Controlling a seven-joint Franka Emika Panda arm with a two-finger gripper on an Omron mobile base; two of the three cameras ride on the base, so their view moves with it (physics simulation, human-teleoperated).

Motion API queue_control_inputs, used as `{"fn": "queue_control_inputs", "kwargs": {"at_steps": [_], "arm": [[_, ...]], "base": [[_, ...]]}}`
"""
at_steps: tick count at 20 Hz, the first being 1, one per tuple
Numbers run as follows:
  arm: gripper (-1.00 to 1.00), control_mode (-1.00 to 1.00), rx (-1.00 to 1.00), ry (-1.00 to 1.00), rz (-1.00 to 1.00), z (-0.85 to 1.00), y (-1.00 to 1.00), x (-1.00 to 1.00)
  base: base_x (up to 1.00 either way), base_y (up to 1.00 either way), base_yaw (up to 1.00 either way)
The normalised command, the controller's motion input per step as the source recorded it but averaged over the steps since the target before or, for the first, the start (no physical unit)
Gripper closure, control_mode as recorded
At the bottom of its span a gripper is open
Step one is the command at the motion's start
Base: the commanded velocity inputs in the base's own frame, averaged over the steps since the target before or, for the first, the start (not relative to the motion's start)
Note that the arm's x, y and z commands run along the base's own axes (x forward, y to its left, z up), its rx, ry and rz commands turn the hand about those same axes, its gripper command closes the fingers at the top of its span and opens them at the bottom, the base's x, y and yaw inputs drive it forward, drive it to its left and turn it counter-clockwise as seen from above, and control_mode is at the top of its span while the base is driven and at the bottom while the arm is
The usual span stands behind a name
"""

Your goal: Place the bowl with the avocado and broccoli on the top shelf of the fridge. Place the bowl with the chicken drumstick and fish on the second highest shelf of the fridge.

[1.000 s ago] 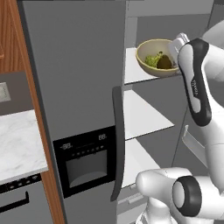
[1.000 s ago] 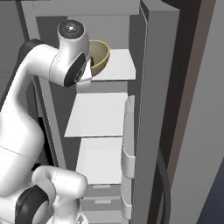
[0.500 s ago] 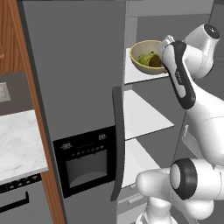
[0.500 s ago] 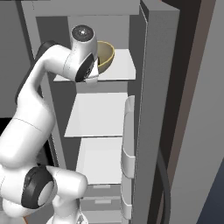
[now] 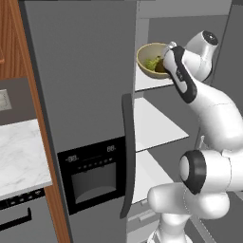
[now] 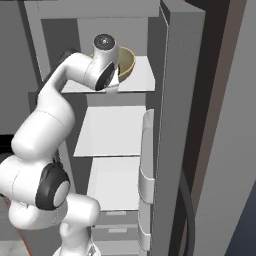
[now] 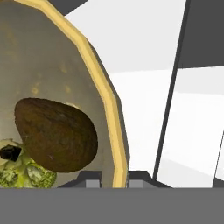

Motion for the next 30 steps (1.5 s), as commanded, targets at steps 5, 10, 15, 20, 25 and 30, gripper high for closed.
{"fn": "queue_control_inputs", "kwargs": {"at_steps": [5,10,15,20,25,30], "arm": [[1.00,-1.00,0.00,0.00,-0.02,-0.03,0.00,0.85],[-1.00,-1.00,0.00,0.00,-0.04,0.00,0.02,0.13],[-1.00,-1.00,0.00,-0.11,-0.01,0.14,0.00,-0.51],[-1.00,-1.00,0.00,-0.28,-0.01,0.32,0.06,-0.97],[-1.00,-1.00,0.00,-0.33,-0.02,0.50,0.06,-1.00],[-1.00,-1.00,0.00,-0.11,-0.04,0.14,0.00,-1.00]], "base": [[0.00,0.00,0.00],[0.00,0.00,0.00],[0.00,0.00,0.00],[0.00,0.00,0.00],[0.00,0.00,0.00],[0.00,0.00,0.00]]}}
